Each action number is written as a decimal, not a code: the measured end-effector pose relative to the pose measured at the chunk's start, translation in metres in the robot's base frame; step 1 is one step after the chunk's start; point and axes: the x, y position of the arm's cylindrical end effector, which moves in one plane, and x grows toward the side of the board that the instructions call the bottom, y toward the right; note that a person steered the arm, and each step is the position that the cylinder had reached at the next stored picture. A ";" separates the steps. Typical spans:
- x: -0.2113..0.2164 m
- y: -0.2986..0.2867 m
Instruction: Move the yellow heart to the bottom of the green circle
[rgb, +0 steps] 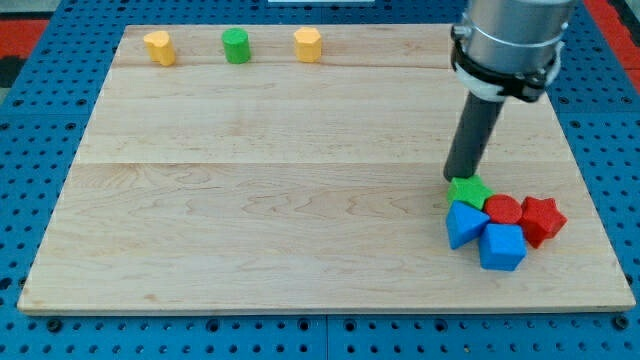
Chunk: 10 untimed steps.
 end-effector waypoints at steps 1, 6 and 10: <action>-0.028 -0.030; -0.135 -0.428; -0.245 -0.440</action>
